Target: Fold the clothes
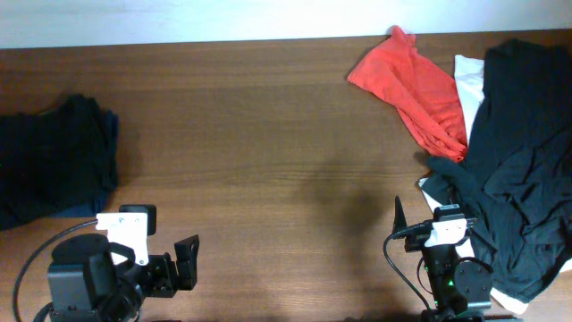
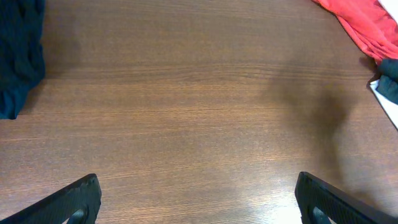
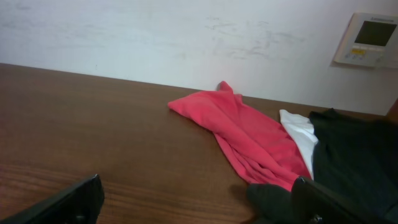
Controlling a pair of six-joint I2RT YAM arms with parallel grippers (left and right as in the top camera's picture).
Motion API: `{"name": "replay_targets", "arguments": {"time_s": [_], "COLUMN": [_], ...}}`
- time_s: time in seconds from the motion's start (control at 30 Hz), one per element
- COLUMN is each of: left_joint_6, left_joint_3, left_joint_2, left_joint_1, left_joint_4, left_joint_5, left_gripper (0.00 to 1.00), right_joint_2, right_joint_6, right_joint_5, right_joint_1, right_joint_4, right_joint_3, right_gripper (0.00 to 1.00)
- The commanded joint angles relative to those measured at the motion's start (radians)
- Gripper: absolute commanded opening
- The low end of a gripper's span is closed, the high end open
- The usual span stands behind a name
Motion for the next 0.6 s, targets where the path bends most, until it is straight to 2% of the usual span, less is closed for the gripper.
{"name": "replay_targets", "arguments": {"time_s": [0.0,0.5,0.57], "left_joint_6": [0.005,0.005,0.02], "left_joint_3": [0.0,0.0,0.0], "left_joint_2": [-0.005,-0.005,-0.013], "left_joint_1": [-0.003,-0.003,-0.002], "left_joint_4": [0.002,0.002,-0.003], "left_joint_5": [0.011,0.011,-0.064], "left_gripper": [0.99,0.99,0.99], "right_joint_2": [-0.008,-0.008,-0.008], "right_joint_6": [-0.007,-0.007,-0.007], "right_joint_5": [-0.018,-0.018,-0.018], "right_joint_1": [-0.009,-0.009,-0.009], "right_joint_4": [-0.005,-0.005,-0.005], "right_joint_3": [-0.005,-0.005,-0.005], "right_gripper": [0.99,0.98,0.99]}}
